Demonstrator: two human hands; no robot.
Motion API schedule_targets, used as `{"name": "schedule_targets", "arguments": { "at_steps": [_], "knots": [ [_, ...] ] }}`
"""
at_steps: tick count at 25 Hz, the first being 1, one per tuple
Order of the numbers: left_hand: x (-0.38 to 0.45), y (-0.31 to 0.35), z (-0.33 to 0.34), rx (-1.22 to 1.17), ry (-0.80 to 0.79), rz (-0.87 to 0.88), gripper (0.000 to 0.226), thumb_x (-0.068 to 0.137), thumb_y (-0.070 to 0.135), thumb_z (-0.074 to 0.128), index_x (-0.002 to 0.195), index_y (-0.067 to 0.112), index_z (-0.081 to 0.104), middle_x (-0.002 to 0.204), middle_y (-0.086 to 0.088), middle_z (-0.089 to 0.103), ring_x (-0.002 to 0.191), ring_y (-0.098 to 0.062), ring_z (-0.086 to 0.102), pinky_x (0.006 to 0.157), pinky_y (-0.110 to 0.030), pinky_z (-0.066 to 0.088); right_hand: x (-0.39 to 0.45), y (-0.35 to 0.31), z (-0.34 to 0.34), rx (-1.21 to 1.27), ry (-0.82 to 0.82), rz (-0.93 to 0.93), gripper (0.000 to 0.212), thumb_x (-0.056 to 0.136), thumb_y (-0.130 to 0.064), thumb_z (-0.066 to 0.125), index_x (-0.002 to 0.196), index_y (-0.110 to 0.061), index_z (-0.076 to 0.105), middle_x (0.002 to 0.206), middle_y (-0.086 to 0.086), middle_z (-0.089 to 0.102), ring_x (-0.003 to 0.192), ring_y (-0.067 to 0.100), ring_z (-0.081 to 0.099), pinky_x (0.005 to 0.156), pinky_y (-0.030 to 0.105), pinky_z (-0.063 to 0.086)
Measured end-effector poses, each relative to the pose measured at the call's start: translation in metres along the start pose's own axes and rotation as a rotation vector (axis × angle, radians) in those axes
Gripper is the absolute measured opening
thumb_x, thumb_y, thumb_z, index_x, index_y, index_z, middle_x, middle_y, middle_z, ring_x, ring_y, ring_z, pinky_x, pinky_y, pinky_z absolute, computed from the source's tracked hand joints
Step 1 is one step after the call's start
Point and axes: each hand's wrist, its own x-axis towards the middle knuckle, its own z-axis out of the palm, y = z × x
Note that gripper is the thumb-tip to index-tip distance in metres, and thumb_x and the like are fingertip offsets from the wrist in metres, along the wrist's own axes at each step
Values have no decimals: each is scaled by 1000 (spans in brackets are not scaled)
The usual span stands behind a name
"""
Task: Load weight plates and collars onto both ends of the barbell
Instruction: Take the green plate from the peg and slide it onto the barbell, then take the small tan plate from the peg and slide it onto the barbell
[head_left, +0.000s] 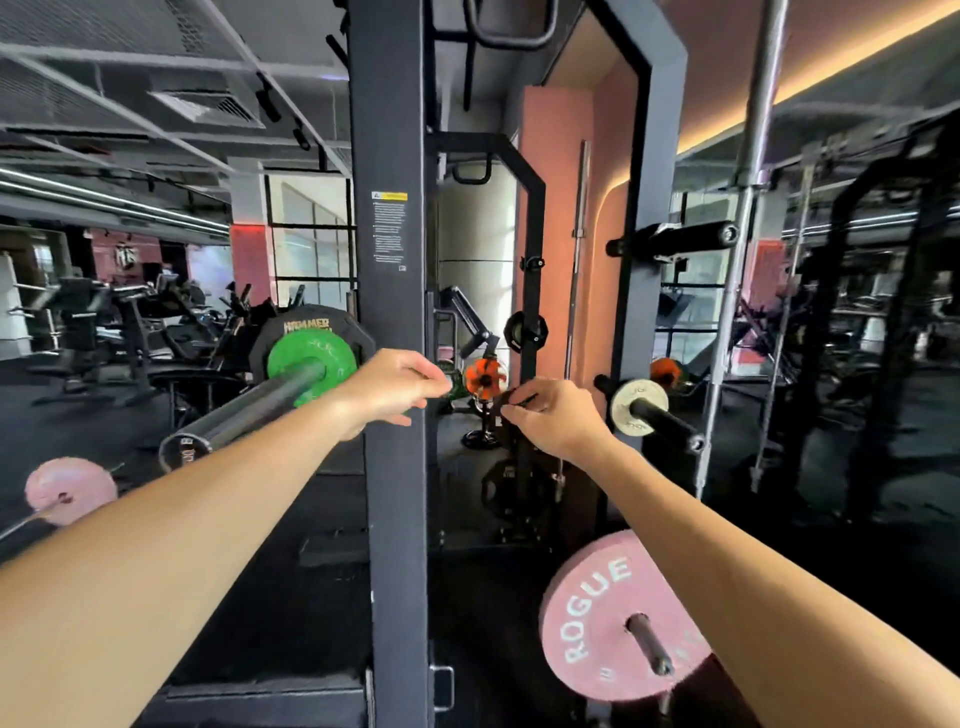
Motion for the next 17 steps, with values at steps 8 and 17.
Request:
{"name": "schedule_targets", "arguments": {
  "at_steps": [8,17],
  "knots": [
    [64,57,156,4,-155,41,14,90,33,73,101,24,73,110,4,71,100,-14,69,74,-32,61,2,129,-107,-55,38,94,21,89,-34,73,102,-18,77,98,3,76,97,24,69,81,21,53],
    [146,104,320,50,-190,10,13,91,31,72,101,24,73,105,2,74,101,-15,69,80,-35,61,66,274,-201,-130,43,119,18,86,-39,70,95,-25,77,99,-1,77,96,20,70,75,24,47]
  ]
}}
